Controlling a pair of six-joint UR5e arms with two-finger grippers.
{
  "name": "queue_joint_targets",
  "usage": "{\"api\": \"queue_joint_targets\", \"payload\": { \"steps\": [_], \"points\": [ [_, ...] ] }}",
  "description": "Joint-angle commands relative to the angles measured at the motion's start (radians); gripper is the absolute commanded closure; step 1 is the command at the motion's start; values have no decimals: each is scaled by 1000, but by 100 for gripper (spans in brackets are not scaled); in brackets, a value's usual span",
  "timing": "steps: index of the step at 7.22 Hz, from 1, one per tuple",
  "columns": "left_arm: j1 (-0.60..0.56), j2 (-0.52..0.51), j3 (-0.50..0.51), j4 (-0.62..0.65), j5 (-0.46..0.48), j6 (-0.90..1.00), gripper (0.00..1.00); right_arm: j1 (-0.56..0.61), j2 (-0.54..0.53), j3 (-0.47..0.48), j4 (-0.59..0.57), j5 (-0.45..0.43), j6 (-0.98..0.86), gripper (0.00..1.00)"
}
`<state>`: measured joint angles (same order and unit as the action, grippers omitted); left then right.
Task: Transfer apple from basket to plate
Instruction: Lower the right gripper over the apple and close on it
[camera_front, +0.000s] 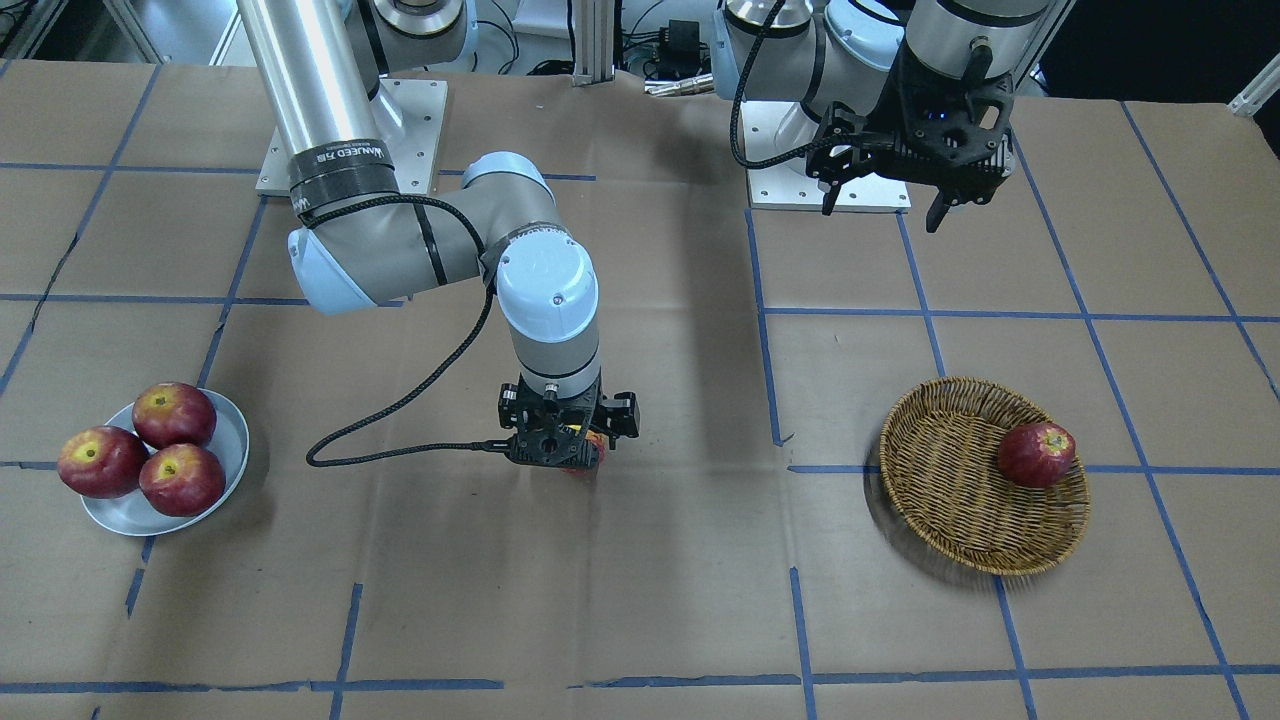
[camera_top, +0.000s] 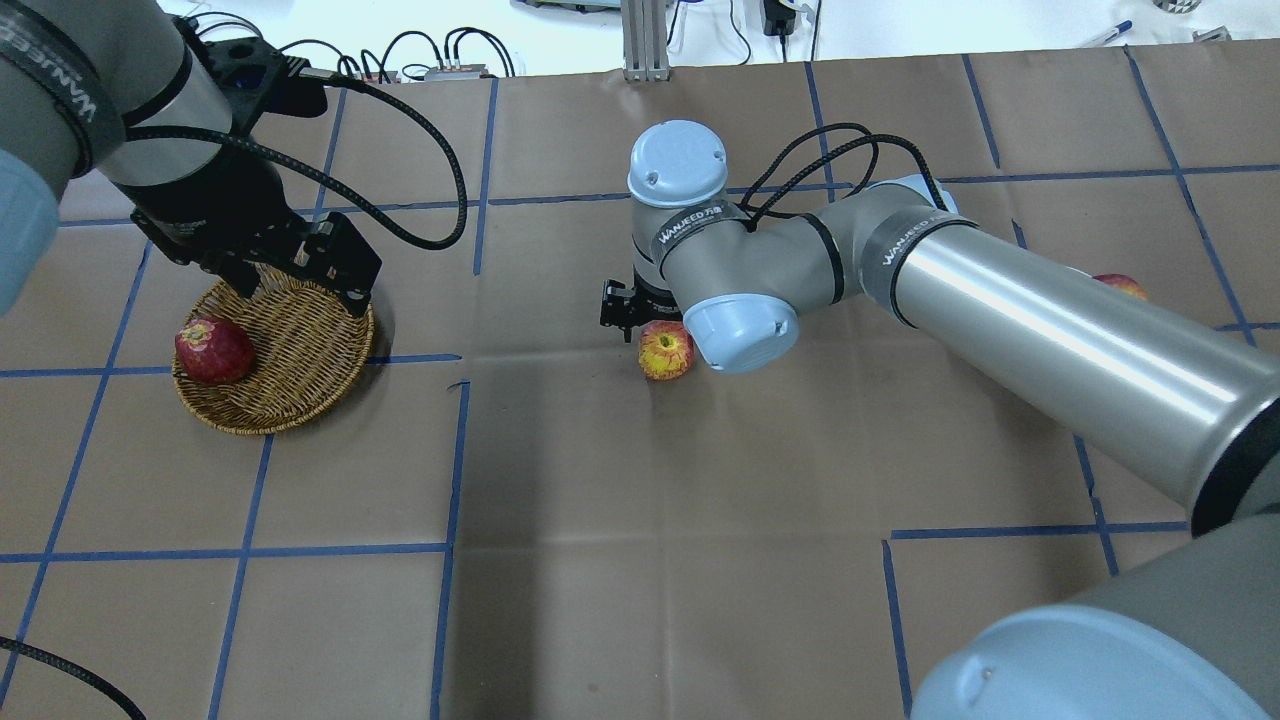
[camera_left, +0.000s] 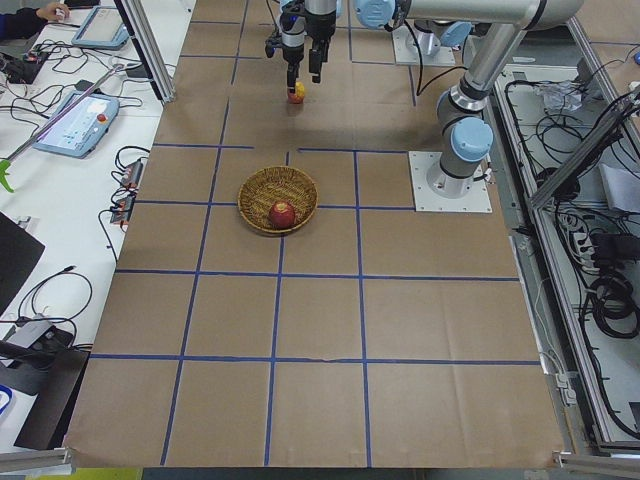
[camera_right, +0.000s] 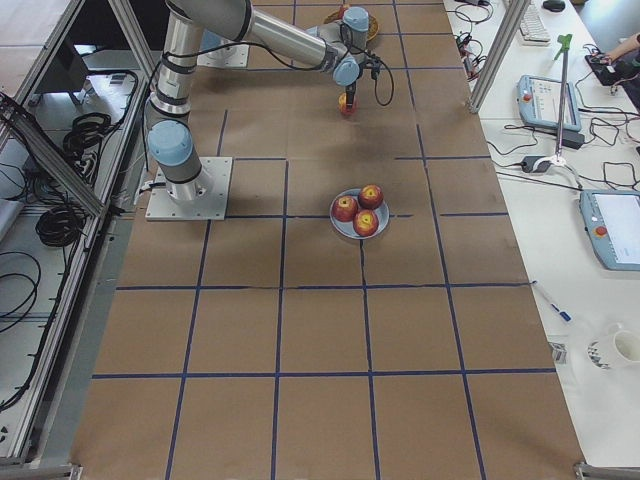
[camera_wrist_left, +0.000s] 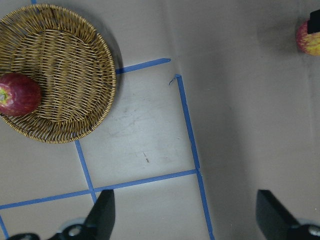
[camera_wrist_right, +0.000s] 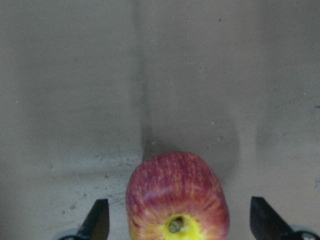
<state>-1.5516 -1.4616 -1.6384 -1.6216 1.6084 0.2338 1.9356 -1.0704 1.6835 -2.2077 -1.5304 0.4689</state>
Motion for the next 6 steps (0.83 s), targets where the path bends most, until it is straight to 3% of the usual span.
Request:
{"api": "queue_joint_targets", "payload": {
  "steps": [1,3,4,6],
  "points": [
    [-1,35,-15,-12,1,-1,1,0,29,1,-1,4,-1,1],
    [-1,41,-14,-29,-1,-1,1,0,30,-7,0,4,0,49],
    [-1,40,-11,-30,-1,-1,1,-3,23,-14,0,4,0,56],
    [1,30,9,-30,1,-1,1,-32,-43,-76,58,1,-10,55]
  ]
}}
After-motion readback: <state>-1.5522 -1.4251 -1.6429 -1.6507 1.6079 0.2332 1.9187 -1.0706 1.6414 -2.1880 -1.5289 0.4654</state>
